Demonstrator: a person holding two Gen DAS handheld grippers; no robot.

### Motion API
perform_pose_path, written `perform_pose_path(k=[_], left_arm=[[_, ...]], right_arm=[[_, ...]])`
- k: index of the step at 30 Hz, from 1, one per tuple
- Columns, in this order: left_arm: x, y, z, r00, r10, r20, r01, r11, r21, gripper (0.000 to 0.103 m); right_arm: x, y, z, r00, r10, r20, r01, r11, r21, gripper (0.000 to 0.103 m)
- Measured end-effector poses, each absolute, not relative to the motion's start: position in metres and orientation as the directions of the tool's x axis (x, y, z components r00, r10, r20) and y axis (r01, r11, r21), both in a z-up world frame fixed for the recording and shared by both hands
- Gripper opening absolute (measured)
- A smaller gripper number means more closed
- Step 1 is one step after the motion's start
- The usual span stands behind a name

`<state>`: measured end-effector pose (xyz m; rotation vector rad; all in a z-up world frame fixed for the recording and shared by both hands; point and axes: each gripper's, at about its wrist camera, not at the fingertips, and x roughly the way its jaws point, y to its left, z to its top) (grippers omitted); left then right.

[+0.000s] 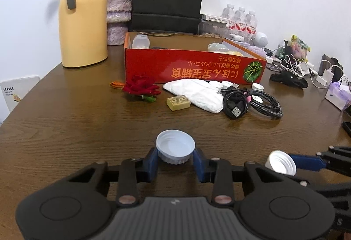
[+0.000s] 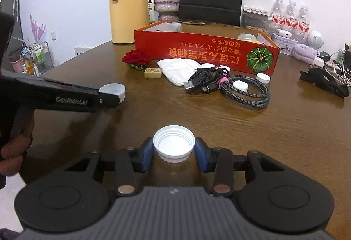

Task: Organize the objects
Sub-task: 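Lift both held white caps and carry them toward the box, then open both tools over the box to drop the white caps inside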

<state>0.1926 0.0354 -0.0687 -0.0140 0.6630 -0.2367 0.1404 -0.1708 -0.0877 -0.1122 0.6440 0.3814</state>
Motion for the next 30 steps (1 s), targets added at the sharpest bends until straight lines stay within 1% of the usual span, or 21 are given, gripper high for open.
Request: perform_pose_path(k=[6, 8, 11, 13, 15, 18, 21, 25, 26, 28, 29, 30], left_arm=[[0.187, 0.033, -0.049, 0.79, -0.238, -0.564, 0.225, 0.97, -0.095, 0.032], [0.188, 0.033, -0.039, 0.798, -0.269, -0.539, 0.253, 0.962, -0.106, 0.033], [0.204, 0.031, -0.03, 0.784, -0.321, -0.531, 0.308, 0.944, -0.117, 0.033], [0.219, 0.027, -0.023, 0.784, -0.321, -0.531, 0.324, 0.942, -0.092, 0.033], [0.234, 0.025, -0.012, 0.79, -0.325, -0.52, 0.337, 0.939, -0.075, 0.033], [0.267, 0.025, 0.007, 0.798, -0.329, -0.505, 0.342, 0.937, -0.069, 0.033], [0.31, 0.021, 0.025, 0.82, -0.297, -0.49, 0.316, 0.948, -0.045, 0.033], [0.388, 0.012, 0.043, 0.78, -0.326, -0.534, 0.3, 0.944, -0.138, 0.033], [0.407, 0.005, 0.045, 0.779, -0.318, -0.541, 0.293, 0.947, -0.135, 0.033], [0.441, -0.014, 0.042, 0.801, -0.265, -0.537, 0.286, 0.957, -0.046, 0.033], [0.462, -0.022, 0.036, 0.793, -0.245, -0.557, 0.269, 0.962, -0.04, 0.033], [0.485, -0.027, 0.027, 0.76, -0.256, -0.598, 0.264, 0.962, -0.076, 0.033]], right_arm=[[0.158, -0.176, -0.076, 0.758, 0.315, -0.571, -0.365, 0.93, 0.029, 0.042], [0.167, -0.181, -0.066, 0.762, 0.335, -0.555, -0.372, 0.927, 0.05, 0.042], [0.188, -0.184, -0.051, 0.767, 0.358, -0.533, -0.396, 0.917, 0.046, 0.042], [0.205, -0.184, -0.043, 0.775, 0.355, -0.523, -0.402, 0.915, 0.025, 0.042], [0.227, -0.187, -0.033, 0.772, 0.361, -0.522, -0.405, 0.914, 0.033, 0.042], [0.263, -0.191, -0.017, 0.769, 0.374, -0.519, -0.407, 0.912, 0.054, 0.042], [0.303, -0.191, -0.004, 0.779, 0.362, -0.513, -0.393, 0.918, 0.05, 0.042], [0.37, -0.191, 0.009, 0.783, 0.346, -0.517, -0.368, 0.928, 0.064, 0.042], [0.391, -0.191, 0.011, 0.78, 0.335, -0.528, -0.353, 0.933, 0.07, 0.042], [0.437, -0.195, 0.012, 0.764, 0.324, -0.557, -0.316, 0.942, 0.115, 0.042], [0.46, -0.198, 0.01, 0.749, 0.32, -0.579, -0.289, 0.946, 0.149, 0.042], [0.483, -0.198, 0.006, 0.726, 0.322, -0.608, -0.273, 0.946, 0.175, 0.042]])
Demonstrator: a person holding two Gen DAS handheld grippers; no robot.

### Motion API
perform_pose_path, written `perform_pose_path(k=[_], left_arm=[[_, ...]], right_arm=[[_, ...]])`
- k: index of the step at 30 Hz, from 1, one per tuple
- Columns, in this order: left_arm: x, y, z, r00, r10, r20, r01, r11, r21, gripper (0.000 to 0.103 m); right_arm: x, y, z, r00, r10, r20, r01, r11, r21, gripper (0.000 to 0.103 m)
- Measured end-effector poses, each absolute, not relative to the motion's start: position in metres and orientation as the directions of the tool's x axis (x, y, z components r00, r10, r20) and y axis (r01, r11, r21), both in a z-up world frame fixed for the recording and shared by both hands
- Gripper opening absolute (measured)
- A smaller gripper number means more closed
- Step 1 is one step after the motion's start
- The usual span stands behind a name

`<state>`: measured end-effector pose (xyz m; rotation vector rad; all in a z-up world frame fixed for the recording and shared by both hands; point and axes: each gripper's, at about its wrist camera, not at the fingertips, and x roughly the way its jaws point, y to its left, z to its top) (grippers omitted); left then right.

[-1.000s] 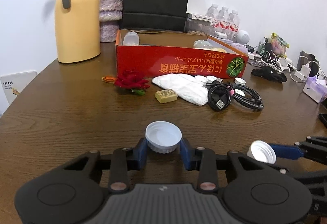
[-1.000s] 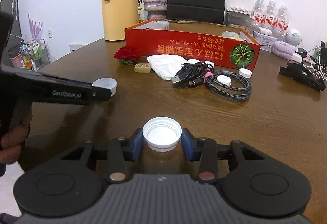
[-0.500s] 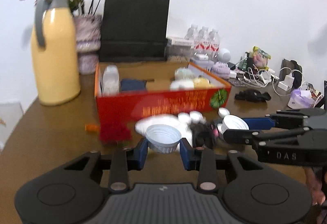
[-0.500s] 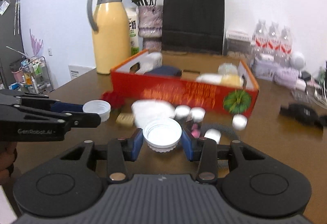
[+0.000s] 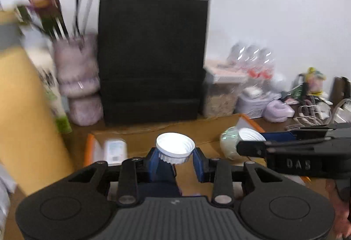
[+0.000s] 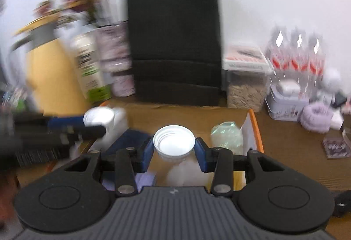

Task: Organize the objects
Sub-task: 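Open both tools over the box to drop the white caps inside, then move both tools back toward the remaining items on the table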

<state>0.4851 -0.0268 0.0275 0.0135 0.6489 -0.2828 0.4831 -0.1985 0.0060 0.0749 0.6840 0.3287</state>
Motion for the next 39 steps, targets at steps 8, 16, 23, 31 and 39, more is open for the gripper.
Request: perform_pose_path(k=[8, 16, 23, 31, 39], left_arm=[[0.581, -0.046, -0.029, 0.582, -0.229, -0.78, 0.196, 0.971, -0.139, 0.033], [0.555, -0.043, -0.029, 0.642, -0.239, -0.729, 0.294, 0.954, -0.054, 0.055], [0.528, -0.032, 0.016, 0.692, -0.251, -0.677, 0.285, 0.956, -0.062, 0.056], [0.367, 0.003, 0.067, 0.827, -0.249, -0.503, 0.264, 0.964, -0.041, 0.075], [0.183, 0.022, 0.027, 0.867, -0.22, -0.447, 0.242, 0.97, -0.007, 0.084]], right_arm=[[0.577, -0.189, -0.049, 0.642, 0.196, -0.741, -0.148, 0.98, 0.131, 0.049], [0.561, -0.187, -0.05, 0.654, 0.241, -0.717, -0.176, 0.97, 0.165, 0.09], [0.525, -0.197, -0.003, 0.688, 0.274, -0.672, -0.181, 0.961, 0.207, 0.092], [0.369, -0.209, 0.045, 0.796, 0.294, -0.529, -0.271, 0.955, 0.123, 0.103], [0.193, -0.212, 0.008, 0.853, 0.254, -0.456, -0.271, 0.962, 0.029, 0.103]])
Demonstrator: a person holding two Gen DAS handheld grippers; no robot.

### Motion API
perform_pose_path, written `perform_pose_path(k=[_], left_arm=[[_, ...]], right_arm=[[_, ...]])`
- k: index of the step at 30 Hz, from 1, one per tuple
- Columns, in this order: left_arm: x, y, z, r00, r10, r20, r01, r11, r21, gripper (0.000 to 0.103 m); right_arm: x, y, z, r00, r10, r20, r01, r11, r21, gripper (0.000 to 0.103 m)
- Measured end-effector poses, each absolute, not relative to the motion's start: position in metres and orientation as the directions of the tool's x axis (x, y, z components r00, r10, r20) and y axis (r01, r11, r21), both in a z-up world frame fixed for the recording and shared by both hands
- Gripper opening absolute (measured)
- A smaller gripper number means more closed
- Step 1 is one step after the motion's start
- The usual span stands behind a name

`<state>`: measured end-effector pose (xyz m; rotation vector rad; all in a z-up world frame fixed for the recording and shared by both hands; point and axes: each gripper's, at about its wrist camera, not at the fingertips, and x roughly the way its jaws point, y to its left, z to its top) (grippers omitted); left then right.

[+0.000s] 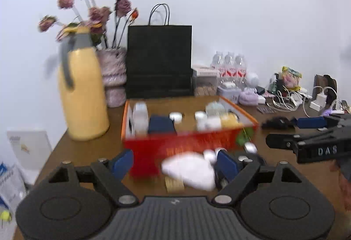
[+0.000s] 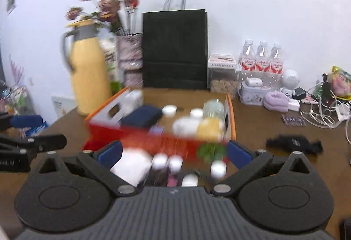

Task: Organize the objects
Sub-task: 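Move both tools back toward the remaining items on the table, then grasp the red rose with the left tool while the right tool grasps a white cap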

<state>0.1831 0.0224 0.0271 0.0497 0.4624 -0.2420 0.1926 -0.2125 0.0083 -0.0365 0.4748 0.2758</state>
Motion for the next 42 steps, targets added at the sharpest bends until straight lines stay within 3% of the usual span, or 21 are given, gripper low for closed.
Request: perform_pose_path(k=[7, 14, 17, 19, 26, 32, 37, 42], left_arm=[[0.121, 0.028, 0.009, 0.857, -0.187, -0.48, 0.221, 0.975, 0.015, 0.084], [0.119, 0.034, 0.006, 0.865, -0.156, -0.477, 0.172, 0.985, -0.009, 0.083], [0.125, 0.034, -0.001, 0.861, -0.161, -0.482, 0.177, 0.984, -0.012, 0.08], [0.132, 0.032, -0.007, 0.85, -0.168, -0.499, 0.186, 0.982, -0.013, 0.071], [0.179, 0.026, -0.029, 0.82, -0.18, -0.543, 0.194, 0.981, -0.031, 0.065], [0.229, 0.014, -0.045, 0.842, -0.109, -0.528, 0.142, 0.99, 0.022, 0.065], [0.271, 0.027, -0.046, 0.873, -0.047, -0.486, 0.072, 0.997, 0.032, 0.072], [0.303, 0.034, -0.05, 0.86, -0.065, -0.507, 0.085, 0.996, 0.016, 0.072]], right_arm=[[0.123, -0.214, -0.011, 0.858, 0.162, -0.487, -0.245, 0.963, -0.111, 0.103], [0.122, -0.227, -0.007, 0.872, 0.127, -0.472, -0.185, 0.98, -0.078, 0.103], [0.125, -0.225, -0.016, 0.865, 0.128, -0.485, -0.192, 0.978, -0.084, 0.103], [0.13, -0.222, -0.023, 0.858, 0.134, -0.496, -0.204, 0.975, -0.089, 0.103], [0.164, -0.219, -0.037, 0.872, 0.143, -0.468, -0.205, 0.975, -0.083, 0.101], [0.227, -0.235, -0.047, 0.873, 0.066, -0.483, -0.113, 0.991, -0.067, 0.09], [0.282, -0.247, -0.059, 0.846, 0.066, -0.529, -0.093, 0.995, -0.024, 0.07], [0.32, -0.26, -0.069, 0.837, 0.09, -0.54, -0.099, 0.995, 0.012, 0.068]])
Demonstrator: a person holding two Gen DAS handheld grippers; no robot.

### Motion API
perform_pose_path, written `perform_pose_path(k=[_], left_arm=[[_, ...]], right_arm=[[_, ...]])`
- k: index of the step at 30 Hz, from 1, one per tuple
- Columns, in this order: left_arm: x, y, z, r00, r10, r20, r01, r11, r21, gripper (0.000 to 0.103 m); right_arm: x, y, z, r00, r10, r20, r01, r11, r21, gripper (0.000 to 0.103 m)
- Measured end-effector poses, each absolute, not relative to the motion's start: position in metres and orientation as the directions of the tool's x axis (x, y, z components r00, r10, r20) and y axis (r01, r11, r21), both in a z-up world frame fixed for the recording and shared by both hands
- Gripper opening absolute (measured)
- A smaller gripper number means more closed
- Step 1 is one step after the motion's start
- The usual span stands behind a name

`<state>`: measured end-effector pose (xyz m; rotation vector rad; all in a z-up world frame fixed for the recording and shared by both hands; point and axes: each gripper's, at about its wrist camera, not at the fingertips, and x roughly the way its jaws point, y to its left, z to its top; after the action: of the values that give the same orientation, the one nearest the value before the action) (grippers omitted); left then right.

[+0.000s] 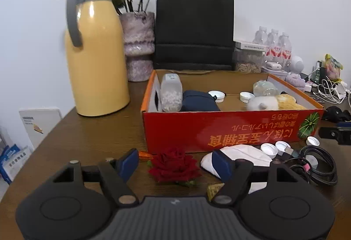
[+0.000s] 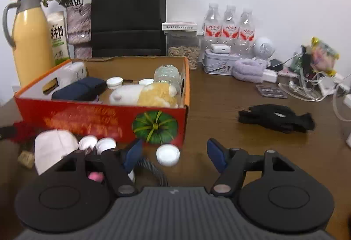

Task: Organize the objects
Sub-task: 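Grasp the red rose with the left tool while the right tool grasps a white cap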

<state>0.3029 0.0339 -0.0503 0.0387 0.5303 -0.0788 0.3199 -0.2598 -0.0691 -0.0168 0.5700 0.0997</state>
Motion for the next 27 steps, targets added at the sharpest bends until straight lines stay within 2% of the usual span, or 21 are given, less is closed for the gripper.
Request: perform_pose_path(k=[3, 8, 9, 10, 12, 13, 15, 20, 23, 27], left_arm=[[0.314, 0.034, -0.056, 0.851, -0.067, -0.521, 0.082, 0.997, 0.004, 0.073], [0.326, 0.034, -0.065, 0.842, -0.072, -0.535, 0.082, 0.997, -0.006, 0.072], [0.328, 0.034, -0.065, 0.841, -0.069, -0.536, 0.077, 0.997, -0.006, 0.069], [0.328, 0.035, -0.065, 0.842, -0.068, -0.535, 0.073, 0.997, -0.011, 0.056], [0.328, 0.036, -0.066, 0.84, -0.075, -0.538, 0.072, 0.997, -0.026, 0.034], [0.328, 0.037, -0.066, 0.842, -0.077, -0.534, 0.073, 0.997, -0.028, 0.03], [0.325, 0.038, -0.062, 0.849, -0.077, -0.523, 0.07, 0.997, -0.032, 0.024], [0.299, 0.039, -0.041, 0.88, -0.082, -0.469, 0.067, 0.997, -0.048, 0.022], [0.273, 0.038, -0.022, 0.897, -0.087, -0.433, 0.072, 0.996, -0.049, 0.021], [0.236, 0.035, -0.006, 0.895, -0.099, -0.435, 0.078, 0.995, -0.066, 0.022]], right_arm=[[0.337, -0.262, -0.078, 0.819, 0.057, -0.571, -0.086, 0.996, -0.024, 0.065], [0.345, -0.266, -0.089, 0.789, 0.115, -0.603, -0.115, 0.993, 0.039, 0.06], [0.346, -0.264, -0.092, 0.783, 0.118, -0.611, -0.118, 0.992, 0.04, 0.056], [0.346, -0.262, -0.094, 0.779, 0.12, -0.616, -0.123, 0.992, 0.038, 0.047], [0.345, -0.255, -0.095, 0.78, 0.111, -0.615, -0.135, 0.991, 0.007, 0.039], [0.344, -0.252, -0.095, 0.782, 0.111, -0.613, -0.143, 0.99, -0.003, 0.031], [0.343, -0.251, -0.095, 0.783, 0.118, -0.611, -0.148, 0.989, 0.001, 0.029], [0.333, -0.25, -0.085, 0.806, 0.082, -0.586, -0.125, 0.992, -0.033, 0.029], [0.31, -0.247, -0.065, 0.837, 0.079, -0.542, -0.12, 0.992, -0.042, 0.029], [0.26, -0.238, -0.044, 0.863, 0.127, -0.489, -0.16, 0.987, -0.027, 0.029]])
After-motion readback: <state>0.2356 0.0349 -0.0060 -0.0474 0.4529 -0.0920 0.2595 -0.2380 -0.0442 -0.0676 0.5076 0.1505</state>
